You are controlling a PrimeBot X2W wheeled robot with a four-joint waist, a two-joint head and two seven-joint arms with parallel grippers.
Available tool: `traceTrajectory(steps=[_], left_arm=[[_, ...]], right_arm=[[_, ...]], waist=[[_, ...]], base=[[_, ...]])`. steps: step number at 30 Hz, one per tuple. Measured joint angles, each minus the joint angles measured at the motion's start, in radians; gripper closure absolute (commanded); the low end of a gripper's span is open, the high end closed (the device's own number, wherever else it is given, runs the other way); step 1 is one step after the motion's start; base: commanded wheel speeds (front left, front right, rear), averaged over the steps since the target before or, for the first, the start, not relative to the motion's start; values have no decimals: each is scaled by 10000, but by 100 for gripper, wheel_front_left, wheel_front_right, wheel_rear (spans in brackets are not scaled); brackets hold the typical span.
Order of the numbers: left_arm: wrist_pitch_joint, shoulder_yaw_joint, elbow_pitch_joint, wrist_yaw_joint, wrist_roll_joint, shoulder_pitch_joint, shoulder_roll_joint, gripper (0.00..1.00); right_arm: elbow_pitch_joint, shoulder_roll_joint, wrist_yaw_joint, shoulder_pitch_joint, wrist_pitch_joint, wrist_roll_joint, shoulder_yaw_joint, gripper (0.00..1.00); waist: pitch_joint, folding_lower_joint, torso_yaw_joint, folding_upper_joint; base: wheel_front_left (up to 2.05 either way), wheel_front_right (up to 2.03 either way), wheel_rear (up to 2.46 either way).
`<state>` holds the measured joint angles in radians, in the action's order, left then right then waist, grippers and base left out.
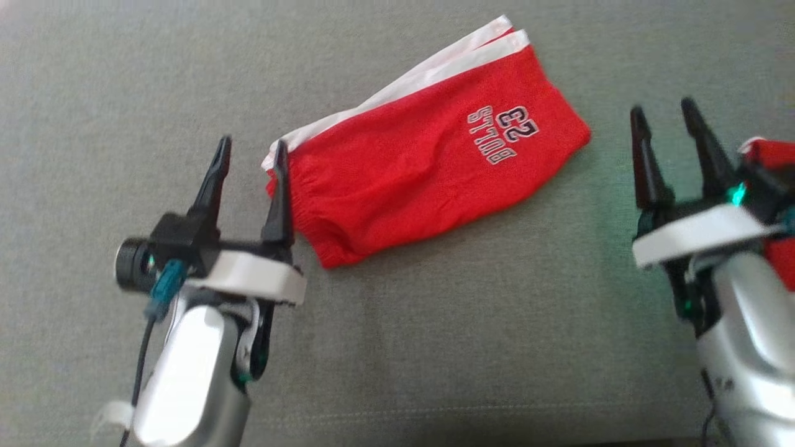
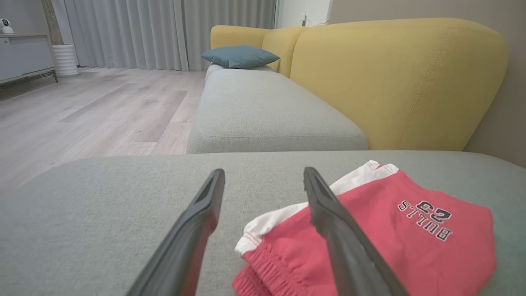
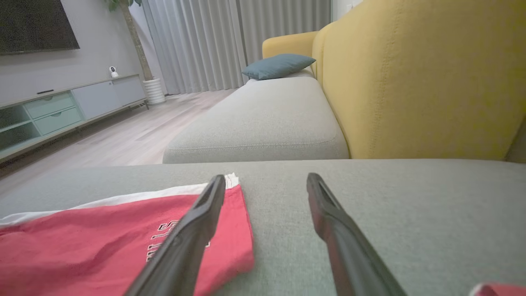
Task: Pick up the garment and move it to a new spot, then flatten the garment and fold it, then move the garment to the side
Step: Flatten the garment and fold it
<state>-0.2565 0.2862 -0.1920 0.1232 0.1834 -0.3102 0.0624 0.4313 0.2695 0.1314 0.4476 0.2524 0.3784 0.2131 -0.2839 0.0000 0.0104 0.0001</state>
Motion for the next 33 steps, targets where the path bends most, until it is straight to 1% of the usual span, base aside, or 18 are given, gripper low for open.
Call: traceTrajectory(steps=[2,3,4,6,11,14,22,33], left_arm=[[0,-63,35,0,-58,178,27,0],[0,-105,92,0,-132,528,81,0],[0,-105,92,0,-132,528,81,0],[0,-113,167,-2,-165,870,111,0],[0,-192,293,-2,-249,1556,134,0],[0,-370,309,0,-249,1811,132,0],[0,-456,341,15,-251,2058,113,0],[0,-675,378,10,-408,2032,17,0]], right_arm=[[-159,-84,0,-282,0,-113,-98,0],[-433,-261,0,-856,-6,-313,-286,0],[-433,-261,0,-856,-6,-313,-286,0],[-759,-474,0,-1450,-73,-456,-525,0],[-1718,-974,0,-2719,-506,-846,-1060,0],[-2247,-1168,0,-3172,-740,-953,-1204,0],[-3129,-1338,0,-3395,-1221,-1074,-1392,0],[-3672,-1335,0,-3555,-1480,-1243,-1578,0]], waist=[[87,0,-68,0],[257,0,-180,0],[257,0,-180,0],[428,0,-282,0],[768,0,-474,0],[885,0,-556,0],[1017,0,-586,0],[866,0,-452,0]], base=[[0,0,0],[0,0,0],[0,0,0],[0,0,0],[0,0,0],[0,0,0],[0,0,0],[0,0,0]])
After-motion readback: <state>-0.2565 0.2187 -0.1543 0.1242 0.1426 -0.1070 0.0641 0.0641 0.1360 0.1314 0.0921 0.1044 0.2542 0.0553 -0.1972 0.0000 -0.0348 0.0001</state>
